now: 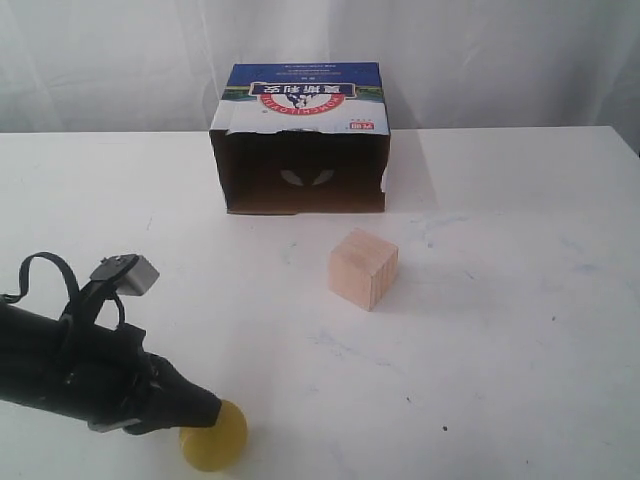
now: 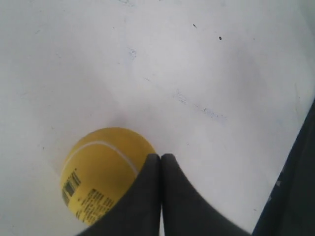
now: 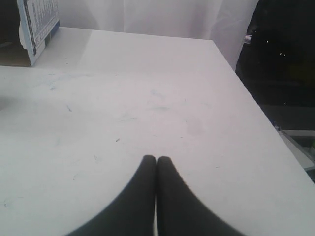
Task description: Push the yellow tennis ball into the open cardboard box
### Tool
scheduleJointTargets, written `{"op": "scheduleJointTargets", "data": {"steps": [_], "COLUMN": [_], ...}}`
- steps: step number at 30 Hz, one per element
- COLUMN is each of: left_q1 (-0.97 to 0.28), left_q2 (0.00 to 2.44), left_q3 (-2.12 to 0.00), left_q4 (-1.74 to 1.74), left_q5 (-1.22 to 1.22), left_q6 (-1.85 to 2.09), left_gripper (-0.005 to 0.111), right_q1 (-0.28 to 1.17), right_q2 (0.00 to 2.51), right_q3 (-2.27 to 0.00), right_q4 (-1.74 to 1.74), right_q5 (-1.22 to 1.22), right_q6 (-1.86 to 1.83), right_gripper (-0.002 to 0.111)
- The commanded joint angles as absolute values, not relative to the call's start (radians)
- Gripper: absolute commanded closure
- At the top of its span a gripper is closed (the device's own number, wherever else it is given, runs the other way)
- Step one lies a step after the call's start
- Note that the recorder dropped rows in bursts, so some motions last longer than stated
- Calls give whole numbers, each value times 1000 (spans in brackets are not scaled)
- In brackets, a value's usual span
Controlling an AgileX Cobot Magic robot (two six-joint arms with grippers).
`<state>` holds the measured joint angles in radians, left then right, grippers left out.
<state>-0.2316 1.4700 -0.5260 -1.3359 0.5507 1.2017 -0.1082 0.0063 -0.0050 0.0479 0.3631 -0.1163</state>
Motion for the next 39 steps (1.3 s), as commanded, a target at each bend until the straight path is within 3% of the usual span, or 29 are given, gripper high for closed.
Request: {"op": "scheduleJointTargets", "data": {"steps": [1, 13, 26, 39], "left_q1": [-234, -234, -232, -232], "left_q2": [1485, 1548, 1546, 1519], "left_q3": [-520, -541, -765, -578], "left_q4": [-1348, -1491, -1485, -1474], "left_q5": [569, 478, 517, 357], "left_q6": [1209, 1376, 1406, 1339], "left_gripper": [107, 107, 107, 107], "right_q1": [-112, -112, -112, -112], "right_q2": [0, 0, 0, 0], "right_q3": [0, 0, 0, 0], "right_q4": [50, 50, 50, 50], "right_q5": [351, 351, 351, 351], "right_q6": [-114, -114, -114, -114], "right_gripper": [108, 108, 108, 108]}}
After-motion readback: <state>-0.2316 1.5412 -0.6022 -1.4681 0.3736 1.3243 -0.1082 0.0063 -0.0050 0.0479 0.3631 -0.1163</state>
